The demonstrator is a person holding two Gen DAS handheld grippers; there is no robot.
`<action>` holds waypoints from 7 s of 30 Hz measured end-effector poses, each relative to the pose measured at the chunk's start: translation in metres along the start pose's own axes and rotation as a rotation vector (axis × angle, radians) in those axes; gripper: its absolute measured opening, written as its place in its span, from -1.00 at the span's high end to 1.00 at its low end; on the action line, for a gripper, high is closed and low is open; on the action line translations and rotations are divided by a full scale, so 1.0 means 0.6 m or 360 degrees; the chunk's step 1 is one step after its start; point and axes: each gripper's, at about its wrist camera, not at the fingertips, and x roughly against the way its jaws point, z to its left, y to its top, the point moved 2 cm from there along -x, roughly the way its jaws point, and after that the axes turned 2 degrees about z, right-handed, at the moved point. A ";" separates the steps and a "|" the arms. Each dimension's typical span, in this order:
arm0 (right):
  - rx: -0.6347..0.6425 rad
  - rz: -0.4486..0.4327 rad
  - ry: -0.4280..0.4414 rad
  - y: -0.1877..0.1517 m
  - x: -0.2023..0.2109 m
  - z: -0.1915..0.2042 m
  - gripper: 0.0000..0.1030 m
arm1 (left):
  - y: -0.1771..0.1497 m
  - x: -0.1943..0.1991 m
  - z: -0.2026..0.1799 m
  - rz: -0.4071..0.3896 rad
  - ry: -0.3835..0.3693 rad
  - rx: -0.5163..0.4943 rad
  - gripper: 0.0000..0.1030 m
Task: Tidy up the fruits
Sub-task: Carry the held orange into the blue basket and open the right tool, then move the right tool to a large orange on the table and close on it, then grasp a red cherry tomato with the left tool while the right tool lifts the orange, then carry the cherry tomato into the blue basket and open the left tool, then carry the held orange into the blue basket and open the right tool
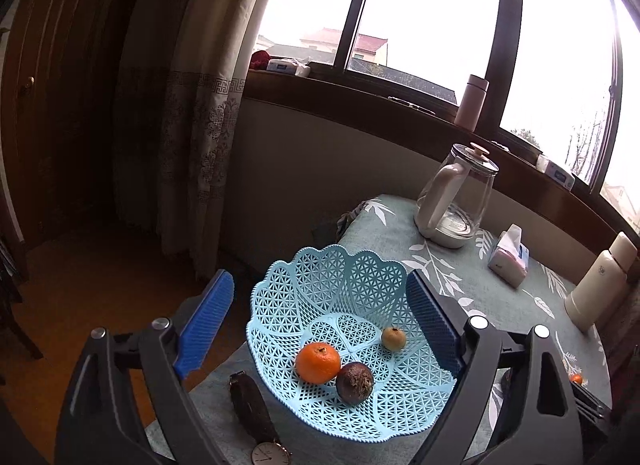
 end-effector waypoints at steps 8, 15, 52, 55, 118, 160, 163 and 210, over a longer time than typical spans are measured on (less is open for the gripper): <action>0.0096 0.0134 0.0090 0.003 -0.082 0.075 0.22 | 0.004 -0.012 0.022 0.0035 0.0001 0.0072 -0.73; 0.0085 0.0090 0.0065 0.005 -0.087 0.078 -0.05 | 0.001 -0.022 0.036 0.0058 0.0009 0.0130 -0.82; -0.0339 -0.0197 -0.0448 -0.031 0.023 -0.161 -0.15 | -0.031 -0.029 -0.046 0.0117 -0.0096 -0.0039 -0.88; -0.0439 -0.0196 -0.0515 -0.035 0.030 -0.197 -0.15 | -0.034 -0.029 -0.053 0.0124 -0.0110 -0.0048 -0.89; -0.0502 -0.0025 -0.0546 -0.123 0.116 -0.308 0.24 | -0.207 -0.092 -0.354 0.0478 -0.0566 -0.0740 -0.69; -0.0538 0.0045 -0.0526 -0.129 0.096 -0.315 0.05 | -0.285 -0.077 -0.387 0.0616 -0.0692 -0.0796 0.46; -0.0523 0.0054 -0.0538 -0.128 0.094 -0.313 0.17 | -0.283 -0.071 -0.382 0.0607 -0.0685 -0.0792 0.46; -0.0539 0.0001 -0.0508 -0.135 0.109 -0.318 0.24 | -0.102 -0.059 -0.143 0.0226 -0.0145 -0.0316 -0.22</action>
